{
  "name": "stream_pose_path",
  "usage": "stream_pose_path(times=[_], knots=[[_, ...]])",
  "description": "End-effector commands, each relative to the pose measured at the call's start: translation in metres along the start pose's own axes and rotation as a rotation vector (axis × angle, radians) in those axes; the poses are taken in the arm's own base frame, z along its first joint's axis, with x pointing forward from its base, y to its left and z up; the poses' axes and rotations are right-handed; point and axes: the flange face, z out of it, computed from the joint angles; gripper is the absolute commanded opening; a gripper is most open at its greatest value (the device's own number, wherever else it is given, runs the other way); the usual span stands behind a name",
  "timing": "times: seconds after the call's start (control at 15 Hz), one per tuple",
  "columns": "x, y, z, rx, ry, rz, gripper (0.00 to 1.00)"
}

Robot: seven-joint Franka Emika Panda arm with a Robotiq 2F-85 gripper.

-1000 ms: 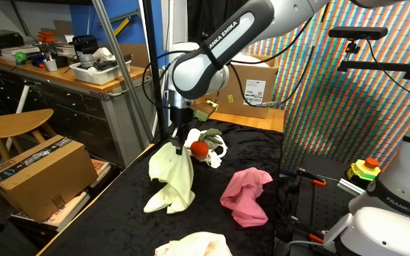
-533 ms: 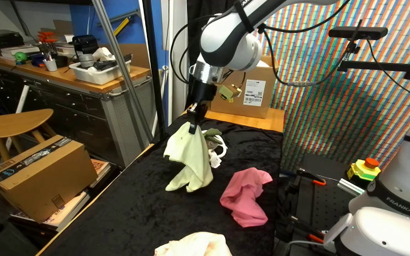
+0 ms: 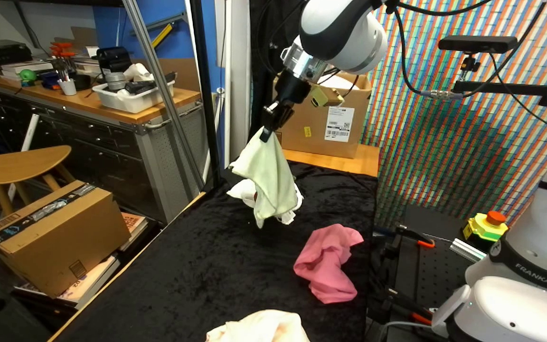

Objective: Pick up all the clothes and plush toy, then put them in one place

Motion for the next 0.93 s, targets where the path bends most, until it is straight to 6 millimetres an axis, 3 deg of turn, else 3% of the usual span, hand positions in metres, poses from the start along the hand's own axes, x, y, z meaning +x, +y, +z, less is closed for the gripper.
stream_pose_path(times=[0.0, 0.33, 0.4, 0.53, 0.87], knots=[[-0.003, 0.005, -0.012, -0.062, 0.101, 0.072, 0.07], [-0.006, 0.018, -0.004, -0.140, 0.150, 0.145, 0.08], [-0.007, 0.021, -0.002, -0.154, 0.148, 0.157, 0.33], [-0.009, 0.024, 0.000, -0.175, 0.140, 0.172, 0.36], [-0.012, 0.027, 0.003, -0.213, 0.119, 0.197, 0.73]])
